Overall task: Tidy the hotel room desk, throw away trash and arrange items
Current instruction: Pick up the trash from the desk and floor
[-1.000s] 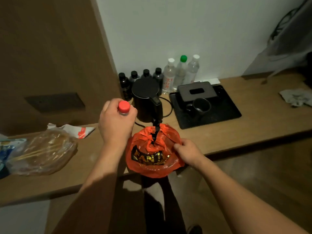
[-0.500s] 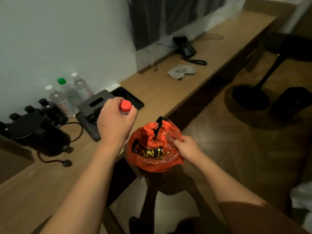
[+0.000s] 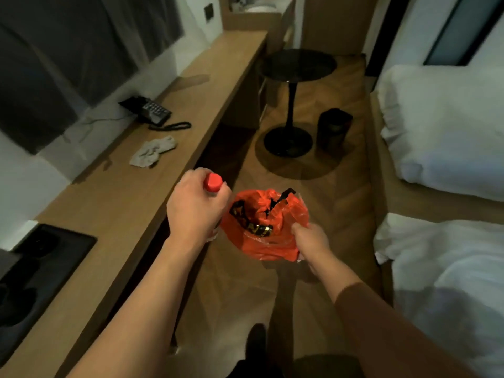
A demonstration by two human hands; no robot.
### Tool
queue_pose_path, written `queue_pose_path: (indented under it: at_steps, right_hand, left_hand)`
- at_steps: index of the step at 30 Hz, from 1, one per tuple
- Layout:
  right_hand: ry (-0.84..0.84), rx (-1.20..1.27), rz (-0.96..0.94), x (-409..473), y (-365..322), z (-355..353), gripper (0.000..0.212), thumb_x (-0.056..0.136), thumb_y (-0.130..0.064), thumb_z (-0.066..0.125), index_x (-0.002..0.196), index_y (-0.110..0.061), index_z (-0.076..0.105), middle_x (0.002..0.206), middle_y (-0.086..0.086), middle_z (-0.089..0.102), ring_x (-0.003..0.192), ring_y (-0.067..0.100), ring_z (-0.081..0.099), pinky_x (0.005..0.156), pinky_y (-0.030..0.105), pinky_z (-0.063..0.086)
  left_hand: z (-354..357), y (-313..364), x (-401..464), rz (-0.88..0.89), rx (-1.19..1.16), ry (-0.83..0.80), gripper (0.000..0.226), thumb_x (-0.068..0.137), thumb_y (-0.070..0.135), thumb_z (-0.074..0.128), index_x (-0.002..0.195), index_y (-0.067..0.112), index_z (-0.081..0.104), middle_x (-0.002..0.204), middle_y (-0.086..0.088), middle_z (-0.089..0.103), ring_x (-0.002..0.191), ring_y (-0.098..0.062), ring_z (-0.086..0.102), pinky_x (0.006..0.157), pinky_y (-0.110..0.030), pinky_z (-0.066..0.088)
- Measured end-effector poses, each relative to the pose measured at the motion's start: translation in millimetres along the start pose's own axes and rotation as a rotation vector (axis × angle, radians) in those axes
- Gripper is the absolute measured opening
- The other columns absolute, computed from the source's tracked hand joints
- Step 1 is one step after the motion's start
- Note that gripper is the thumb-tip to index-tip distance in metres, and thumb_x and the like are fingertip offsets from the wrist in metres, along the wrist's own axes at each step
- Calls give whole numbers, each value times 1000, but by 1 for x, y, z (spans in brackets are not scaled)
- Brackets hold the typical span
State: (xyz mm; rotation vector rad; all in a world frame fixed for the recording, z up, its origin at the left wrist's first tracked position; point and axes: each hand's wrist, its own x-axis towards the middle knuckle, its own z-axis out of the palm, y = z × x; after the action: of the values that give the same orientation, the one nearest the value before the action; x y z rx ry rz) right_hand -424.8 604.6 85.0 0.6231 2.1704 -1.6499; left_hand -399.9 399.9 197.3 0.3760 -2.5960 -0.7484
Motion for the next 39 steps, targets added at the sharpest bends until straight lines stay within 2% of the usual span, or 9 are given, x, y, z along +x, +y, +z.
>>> queue_pose_path:
  at_steps: [5,12,16,22,26,28,33,36,39]
  right_hand:
    - [147,99,21,52,-25,-45,15,91,-24,53,89,-16,65,85,9,68,79,31,68,75,42,57]
    - [219,217,32,171,-80,-80,32,91,-28,49,111,-8,65,100,14,71,88,31,69,83,45,58]
    - [252,240,50,228,-119,-105,15,98,-24,49,91,-13,57,97,13,68,89,31,68,85,50,58]
    - [295,294,46,314,-150,-152,21,100,-28,50,114,-14,59,98,6,68,85,22,67,65,30,52]
    - [298,350,106,388,-174,-179,17,89,-21,53,101,-15,63,94,11,70,88,30,71,84,49,59]
    - [293,350,115,428,-189,-194,12,86,-20,52,92,-15,61,89,14,68,87,35,70,84,53,58]
    - [317,289,120,511,-237,-234,24,91,-24,51,105,-7,61,89,11,63,88,34,66,83,50,58]
    - [310,312,130,564,-266,-252,15,93,-23,49,95,-12,59,88,9,63,86,32,67,84,52,58]
    - [310,352,132,612,-290,-259,15,95,-22,50,95,-11,60,85,6,61,81,27,65,77,44,59]
  left_hand:
    - [64,44,42,58,-45,-73,30,90,42,65,114,22,64,102,7,59,95,-14,58,82,-38,51]
    - [160,77,144,87,-134,-134,20,92,38,65,105,24,62,94,8,58,84,-9,57,75,-34,53]
    - [209,107,211,107,-181,-178,19,92,37,64,105,23,63,95,7,58,81,-7,56,69,-26,48]
    - [287,162,284,114,-197,-228,15,93,37,64,104,27,62,94,11,56,82,-4,56,71,-24,45]
    - [343,195,330,119,-191,-265,8,93,33,65,93,25,61,86,10,55,76,-6,57,67,-24,46]
    - [370,214,357,99,-194,-276,9,92,32,65,88,27,59,83,8,56,74,-7,57,65,-24,45]
    - [421,254,429,146,-167,-263,13,91,36,66,89,27,56,82,8,55,74,-6,55,65,-21,41]
    - [453,271,475,138,-186,-232,16,90,35,68,95,24,59,85,7,56,78,-5,56,68,-18,41]
    - [486,275,518,161,-172,-209,16,90,38,67,99,27,57,88,9,56,81,-5,56,72,-20,43]
